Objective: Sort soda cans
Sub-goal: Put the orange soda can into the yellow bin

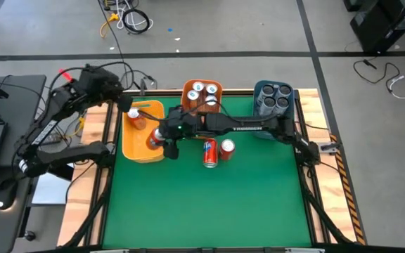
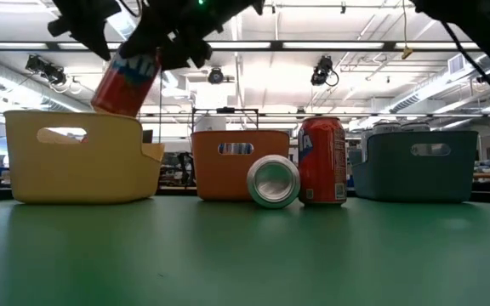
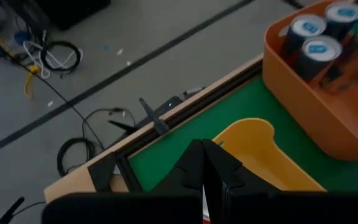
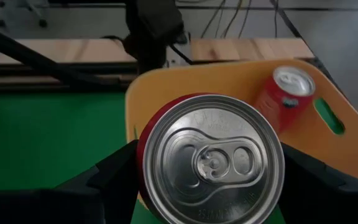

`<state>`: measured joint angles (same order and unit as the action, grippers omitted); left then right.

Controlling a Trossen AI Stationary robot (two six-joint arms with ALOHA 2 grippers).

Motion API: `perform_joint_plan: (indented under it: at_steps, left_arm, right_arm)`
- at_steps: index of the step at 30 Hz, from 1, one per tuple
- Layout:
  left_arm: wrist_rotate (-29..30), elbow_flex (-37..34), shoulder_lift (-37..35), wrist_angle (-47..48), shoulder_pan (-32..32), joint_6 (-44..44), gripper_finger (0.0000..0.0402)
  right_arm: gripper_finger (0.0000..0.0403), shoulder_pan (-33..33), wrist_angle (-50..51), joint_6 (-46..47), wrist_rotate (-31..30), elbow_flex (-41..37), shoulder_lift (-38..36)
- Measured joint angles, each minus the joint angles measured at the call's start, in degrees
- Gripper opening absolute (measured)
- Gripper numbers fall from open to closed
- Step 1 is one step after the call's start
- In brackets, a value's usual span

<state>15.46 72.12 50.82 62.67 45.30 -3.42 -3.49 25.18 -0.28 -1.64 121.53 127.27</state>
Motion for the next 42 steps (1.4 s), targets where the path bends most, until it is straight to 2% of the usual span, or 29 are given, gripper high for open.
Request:
perform_joint_plan:
  at_steps: [4,9,13,24,35,39,42]
  left_arm:
    - [-2.33,0.00,-2.49,0.00,0.00,0.00,0.0000]
    - [-3.11,-0.02,-3.77,0.04,-0.02,0.00,0.0000]
    - [-5.57,-0.02,-3.66,-0.02,-0.02,0.02,0.0000]
    - [-6.76,-0.02,-3.62,-0.11,-0.04,0.00,0.0000]
    - [-8.51,-0.02,-3.62,0.07,-0.04,-0.03,0.0000]
    - [-8.74,-0.02,-3.62,0.04,-0.04,-0.08,0.0000]
    - [-8.74,-0.02,-3.62,0.03,-0.04,-0.22,0.0000]
  right_arm:
    - [0.0290,-0.27,3.32,0.03,0.44,4.35,3.28]
    - [0.0290,-0.40,8.10,0.05,2.18,5.11,6.38]
    - [0.0290,-0.24,11.00,0.26,2.92,5.42,5.55]
    - [0.0290,1.27,19.87,0.23,3.23,5.34,4.74]
    - [0.0290,6.53,29.26,1.82,3.58,5.24,4.71]
    - [0.0290,7.06,26.42,1.76,-0.54,5.75,4.71]
    - [0.0290,4.80,24.31,1.71,-3.35,5.97,4.67]
